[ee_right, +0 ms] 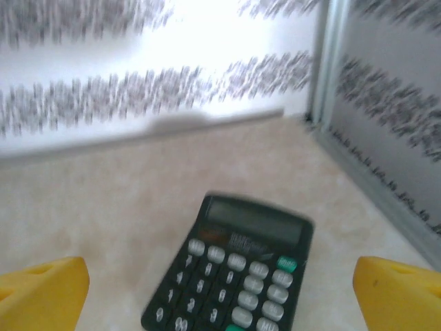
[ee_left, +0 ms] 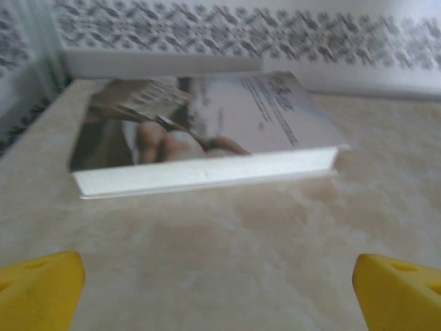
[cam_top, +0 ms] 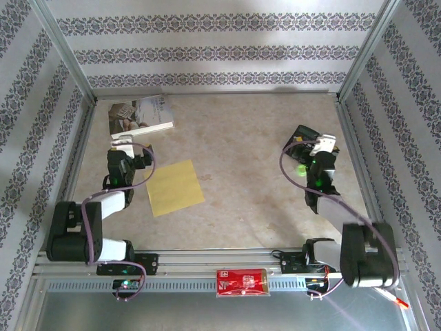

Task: Fold a paper plane with a square sheet of paper (pick it up from the middle)
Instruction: Move the square sheet of paper to the center of the table.

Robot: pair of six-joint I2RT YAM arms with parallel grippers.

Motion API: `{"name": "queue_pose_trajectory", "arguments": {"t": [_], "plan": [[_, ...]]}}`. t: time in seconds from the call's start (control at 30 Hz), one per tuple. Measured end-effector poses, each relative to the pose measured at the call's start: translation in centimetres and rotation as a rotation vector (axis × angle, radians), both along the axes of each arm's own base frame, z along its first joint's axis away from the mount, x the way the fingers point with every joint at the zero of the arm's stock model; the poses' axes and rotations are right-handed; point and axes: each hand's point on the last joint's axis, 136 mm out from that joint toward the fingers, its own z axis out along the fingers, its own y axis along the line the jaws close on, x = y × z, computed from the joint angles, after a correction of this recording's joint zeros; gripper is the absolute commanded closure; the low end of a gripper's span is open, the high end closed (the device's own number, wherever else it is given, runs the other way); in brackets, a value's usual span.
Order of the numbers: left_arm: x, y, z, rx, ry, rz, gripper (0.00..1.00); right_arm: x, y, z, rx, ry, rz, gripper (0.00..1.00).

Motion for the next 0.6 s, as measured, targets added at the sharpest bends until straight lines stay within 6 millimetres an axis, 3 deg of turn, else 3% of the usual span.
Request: {"name": "queue_pose_trajectory", "arguments": {"t": [0.13,0.2,0.3,0.37,0.43,0.5,0.6], "plan": [[-0.1,0.7,3.6,-0.093,-0.027,0.063,0.0,-2.2,-1.5,2.9,0.099,-0.052,-0.056,0.02],[-0.3,0.1,4.9,-0.163,-0.035,0.044,0.01,-2.6,-0.8,3.2,0.158,-0.039,-0.023,0.02],[-0.4,-1.7,5.1,-0.302,-0.008,-0.016,0.08,-2.3,1.3,2.9,0.237,0.024,0.059,0.02],[-0.6,-3.2,4.4,-0.384,0.041,-0.047,0.09,-1.8,3.7,2.4,0.276,0.086,0.135,0.02],[-1.0,-6.0,3.5,-0.423,0.122,-0.097,0.08,-1.5,7.3,1.8,0.293,0.153,0.232,0.02],[-1.7,-10.2,3.0,-0.408,0.22,-0.177,0.07,-1.5,11.8,0.8,0.281,0.245,0.356,0.02],[-2.6,-14.9,3.3,-0.351,0.315,-0.268,0.07,-1.9,17.0,-0.4,0.211,0.395,0.495,0.02]]}}
